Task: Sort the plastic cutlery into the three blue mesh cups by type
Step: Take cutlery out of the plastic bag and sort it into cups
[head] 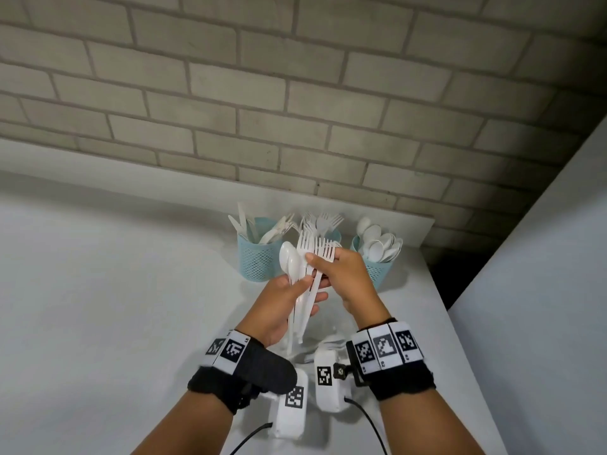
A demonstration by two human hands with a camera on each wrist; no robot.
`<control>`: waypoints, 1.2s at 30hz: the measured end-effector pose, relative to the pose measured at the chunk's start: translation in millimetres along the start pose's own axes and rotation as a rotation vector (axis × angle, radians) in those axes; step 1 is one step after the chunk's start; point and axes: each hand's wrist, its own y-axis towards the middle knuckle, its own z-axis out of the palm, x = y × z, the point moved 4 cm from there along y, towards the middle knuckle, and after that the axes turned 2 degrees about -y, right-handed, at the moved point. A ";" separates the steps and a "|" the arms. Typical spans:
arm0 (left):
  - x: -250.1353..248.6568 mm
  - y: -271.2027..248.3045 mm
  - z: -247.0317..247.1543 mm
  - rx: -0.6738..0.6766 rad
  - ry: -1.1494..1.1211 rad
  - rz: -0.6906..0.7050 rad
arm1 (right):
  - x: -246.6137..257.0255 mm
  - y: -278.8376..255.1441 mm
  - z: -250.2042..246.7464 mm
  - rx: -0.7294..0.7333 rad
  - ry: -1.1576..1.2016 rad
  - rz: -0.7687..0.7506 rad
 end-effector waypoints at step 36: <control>4.0 37.7 -9.9 -0.053 0.113 -0.170 | 69.8 78.2 -79.3 -0.567 -0.285 -0.529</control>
